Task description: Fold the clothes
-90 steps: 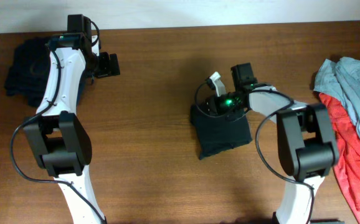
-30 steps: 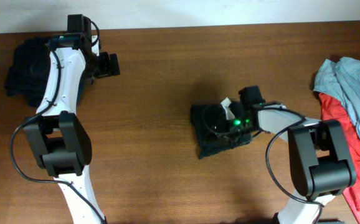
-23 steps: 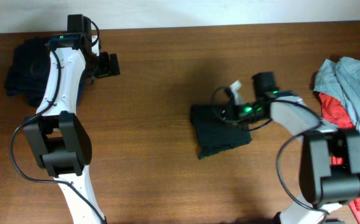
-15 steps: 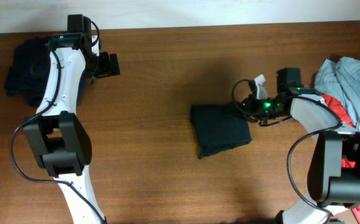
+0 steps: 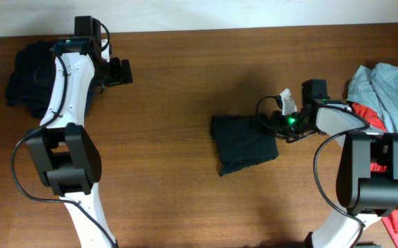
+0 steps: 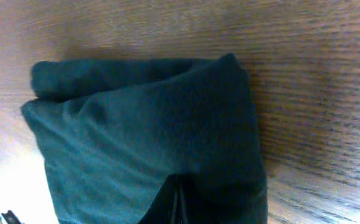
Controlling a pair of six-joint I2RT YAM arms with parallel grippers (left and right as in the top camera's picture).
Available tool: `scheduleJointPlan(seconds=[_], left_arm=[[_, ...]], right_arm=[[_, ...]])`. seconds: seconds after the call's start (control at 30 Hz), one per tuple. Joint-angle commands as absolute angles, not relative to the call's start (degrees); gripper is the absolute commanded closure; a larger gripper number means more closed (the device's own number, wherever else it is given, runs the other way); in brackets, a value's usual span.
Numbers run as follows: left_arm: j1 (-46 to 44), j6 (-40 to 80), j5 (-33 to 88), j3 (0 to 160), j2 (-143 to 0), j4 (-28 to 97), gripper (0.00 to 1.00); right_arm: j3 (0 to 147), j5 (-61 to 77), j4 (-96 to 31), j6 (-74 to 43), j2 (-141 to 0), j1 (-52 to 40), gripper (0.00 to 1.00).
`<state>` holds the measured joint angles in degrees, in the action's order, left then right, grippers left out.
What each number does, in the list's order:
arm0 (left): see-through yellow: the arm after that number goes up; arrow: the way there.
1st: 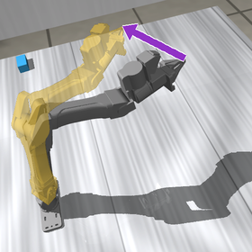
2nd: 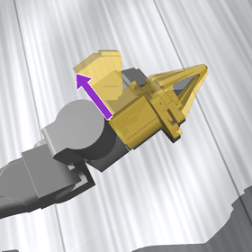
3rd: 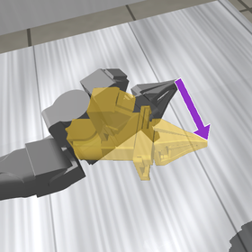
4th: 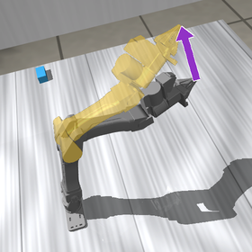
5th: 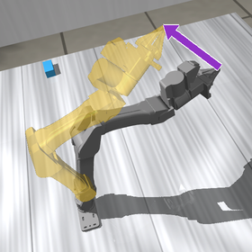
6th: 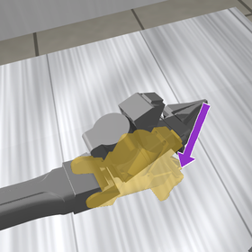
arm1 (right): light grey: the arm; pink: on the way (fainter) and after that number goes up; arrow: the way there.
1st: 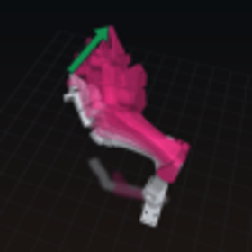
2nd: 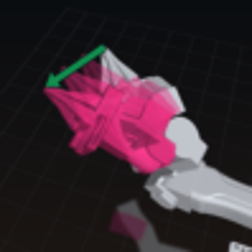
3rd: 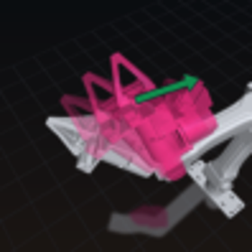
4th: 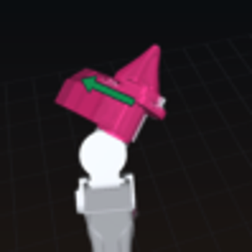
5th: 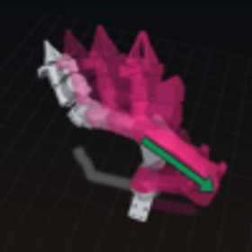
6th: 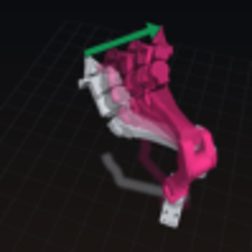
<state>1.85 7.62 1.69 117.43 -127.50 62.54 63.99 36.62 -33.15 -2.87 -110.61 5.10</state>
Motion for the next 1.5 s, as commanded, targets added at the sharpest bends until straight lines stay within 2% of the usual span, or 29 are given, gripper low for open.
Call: scheduleJointPlan(seconds=[0.0,0.2,0.3,0.43,0.67,0.7,0.87,1.13,1.3,1.33,1.37,1.4,1.47], left_arm=[[1.89,8.29,2.17,117.45,-126.61,62.59,0.01],[1.89,8.29,2.17,117.45,-126.61,62.59,0.01],[1.89,8.29,2.17,117.45,-126.61,62.59,0.01],[1.89,8.29,2.17,117.45,-126.61,62.59,0.01],[1.89,8.29,2.17,117.45,-126.61,62.59,0.01],[1.89,8.29,2.17,117.45,-126.61,62.59,0.01],[1.89,8.29,2.17,117.45,-126.61,62.59,0.01],[1.89,8.29,2.17,117.45,-126.61,62.59,0.01],[1.89,8.32,1.91,117.45,-126.61,59.07,0.01],[1.89,8.32,2.0,117.45,-126.61,57.28,0.3],[1.89,8.29,2.81,117.45,-126.61,56.31,0.38],[1.87,8.29,3.88,117.45,-126.61,56.25,0.24],[1.87,8.32,5.3,117.45,-126.63,54.92,0.01]], right_arm=[[64.16,37.71,-33.69,-1.89,-110.96,4.97,0.95],[72.01,48.01,-46.35,3.42,-109.4,6.09,0.95],[76.12,46.68,-55.66,9.04,-108.16,6.52,0.95],[76.84,36.77,-62.26,9.61,-107.92,6.83,0.95],[68.25,31.79,-57.8,8.54,-108.6,6.79,0.94],[66.26,30.87,-55.94,8.14,-108.79,6.79,0.91],[61.45,28.51,-51.59,6.59,-109.27,6.83,0.9],[70.28,37.1,-56.31,7.31,-106.8,6.83,0.9],[82.65,33.74,-65.1,7.22,-105.6,7.68,0.9],[85.14,32.67,-66.67,7.2,-105.6,8.27,0.9],[87.35,31.79,-67.83,7.2,-105.6,9.06,0.9],[89.27,31.0,-68.75,6.83,-105.6,10.04,0.9],[92.75,30.79,-70.37,6.57,-105.6,12.69,0.88]])
